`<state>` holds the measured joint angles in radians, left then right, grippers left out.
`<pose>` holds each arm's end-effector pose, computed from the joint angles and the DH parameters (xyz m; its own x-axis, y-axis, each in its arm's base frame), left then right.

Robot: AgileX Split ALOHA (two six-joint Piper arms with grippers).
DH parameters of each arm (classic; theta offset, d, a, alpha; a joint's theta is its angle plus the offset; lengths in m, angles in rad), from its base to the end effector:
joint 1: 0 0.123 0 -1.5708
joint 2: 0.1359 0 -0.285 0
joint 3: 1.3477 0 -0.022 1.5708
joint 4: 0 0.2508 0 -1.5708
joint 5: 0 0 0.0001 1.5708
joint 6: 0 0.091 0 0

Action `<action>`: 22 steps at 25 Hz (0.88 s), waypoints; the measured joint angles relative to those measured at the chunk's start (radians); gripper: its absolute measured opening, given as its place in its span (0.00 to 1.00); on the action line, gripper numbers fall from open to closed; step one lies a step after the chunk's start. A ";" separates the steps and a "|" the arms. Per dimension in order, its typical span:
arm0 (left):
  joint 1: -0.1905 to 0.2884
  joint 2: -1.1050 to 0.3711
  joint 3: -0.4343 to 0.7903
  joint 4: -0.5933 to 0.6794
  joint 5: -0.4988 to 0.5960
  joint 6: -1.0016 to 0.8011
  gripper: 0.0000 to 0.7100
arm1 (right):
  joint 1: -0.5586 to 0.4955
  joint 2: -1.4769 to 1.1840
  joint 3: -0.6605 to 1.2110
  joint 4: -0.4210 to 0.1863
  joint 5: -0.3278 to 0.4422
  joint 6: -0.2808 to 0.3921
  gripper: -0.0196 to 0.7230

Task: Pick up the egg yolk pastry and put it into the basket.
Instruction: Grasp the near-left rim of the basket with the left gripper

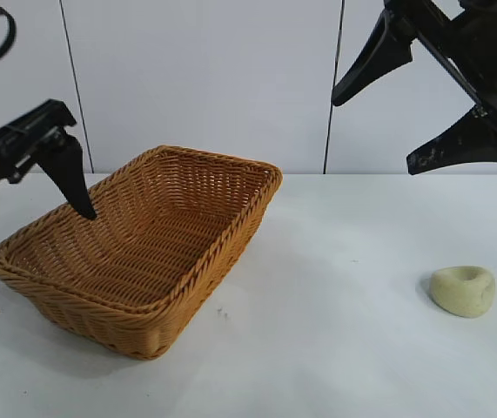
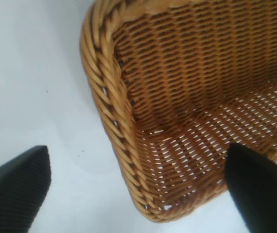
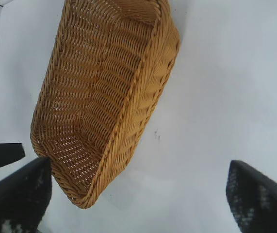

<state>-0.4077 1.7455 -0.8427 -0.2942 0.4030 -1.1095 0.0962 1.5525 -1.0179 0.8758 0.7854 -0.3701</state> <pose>0.2781 -0.1314 0.1424 -0.5851 -0.8101 0.0365 -0.7600 0.5321 -0.3731 0.3030 0.0789 0.2524 -0.9194 0.1872 -0.3459 -0.0679 0.7906 0.6086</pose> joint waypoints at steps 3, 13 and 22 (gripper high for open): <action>0.000 0.063 -0.001 0.000 -0.043 -0.013 0.98 | 0.000 0.000 0.000 0.000 0.000 0.000 0.96; 0.000 0.084 -0.001 0.002 -0.062 -0.027 0.53 | 0.000 0.000 0.000 0.000 0.000 0.000 0.96; 0.032 0.062 -0.032 0.005 0.002 0.024 0.12 | 0.000 0.000 0.000 0.000 0.001 0.000 0.96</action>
<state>-0.3760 1.8073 -0.8751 -0.2894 0.4047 -1.0854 0.0965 1.5525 -1.0179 0.8758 0.7863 -0.3701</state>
